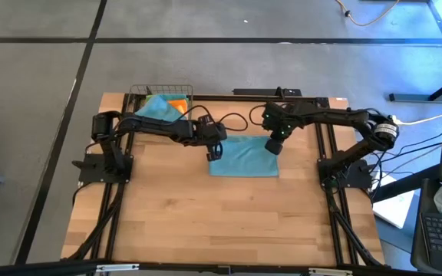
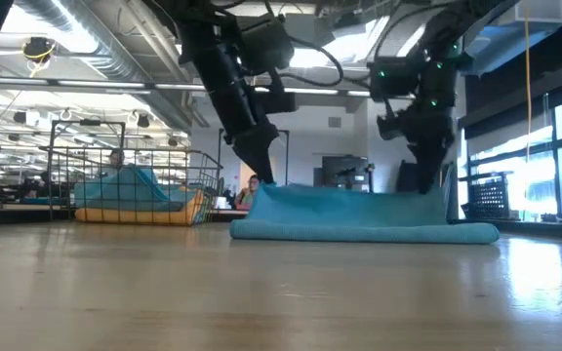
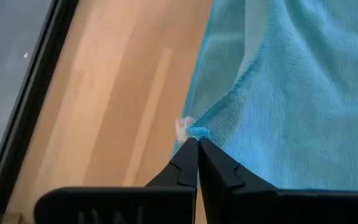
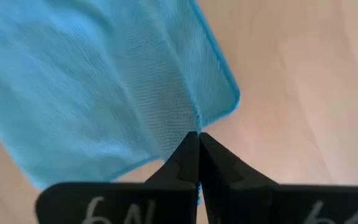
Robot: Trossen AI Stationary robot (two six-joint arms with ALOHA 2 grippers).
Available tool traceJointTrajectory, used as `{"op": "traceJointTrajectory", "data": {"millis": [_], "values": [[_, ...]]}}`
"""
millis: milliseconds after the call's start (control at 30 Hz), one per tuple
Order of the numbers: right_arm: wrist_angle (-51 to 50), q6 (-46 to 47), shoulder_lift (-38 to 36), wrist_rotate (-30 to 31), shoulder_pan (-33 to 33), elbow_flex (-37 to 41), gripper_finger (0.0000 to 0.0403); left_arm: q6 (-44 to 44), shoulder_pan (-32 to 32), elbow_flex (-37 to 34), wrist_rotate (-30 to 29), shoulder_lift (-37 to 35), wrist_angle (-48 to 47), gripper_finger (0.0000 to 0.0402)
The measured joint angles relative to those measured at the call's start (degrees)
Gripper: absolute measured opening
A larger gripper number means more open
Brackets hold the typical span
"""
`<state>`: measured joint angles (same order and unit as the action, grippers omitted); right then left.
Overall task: Fold microfiber towels
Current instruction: Fold the light blue microfiber cloth
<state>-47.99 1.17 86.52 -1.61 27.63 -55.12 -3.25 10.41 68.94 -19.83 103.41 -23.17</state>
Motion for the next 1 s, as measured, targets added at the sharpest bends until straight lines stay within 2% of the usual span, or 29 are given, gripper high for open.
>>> {"op": "traceJointTrajectory", "data": {"millis": [167, 333, 567, 733, 800, 933, 1000], "values": [[2.27, 1.64, 0.0, 0.0, 0.01, 4.15, 0.0027, 0.39, 0.13, 0.06, 0.3, 0.93, -0.11, 0.0008], [4.27, 2.83, 0.0, 0.96, 0.01, 4.4, 0.007, 1.65, 0.13, 0.01, 0.43, 1.28, -2.47, 0.004], [5.04, -1.12, 0.0, 15.58, 0.01, -0.73, 0.0129, 5.6, 0.13, 0.01, -2.37, 1.23, -7.89, 0.0069], [4.65, -4.45, -0.02, 20.92, 0.36, -5.02, 0.0158, 7.88, -0.12, 0.01, -1.35, 1.23, -8.9, 0.0072], [3.02, -2.96, -0.25, 19.27, 0.54, -6.34, 0.0164, 8.22, -0.53, 0.01, 0.92, 1.23, -8.4, 0.0072], [2.96, -4.6, -1.33, 2.65, 0.65, -5.83, 0.0166, 3.09, -2.0, 0.01, 10.83, 1.23, -2.71, 0.0072], [2.37, -5.14, -1.28, -1.07, 0.55, -4.7, 0.0165, -1.9, -2.7, 0.01, 14.09, 1.53, 1.11, 0.0071]]}}
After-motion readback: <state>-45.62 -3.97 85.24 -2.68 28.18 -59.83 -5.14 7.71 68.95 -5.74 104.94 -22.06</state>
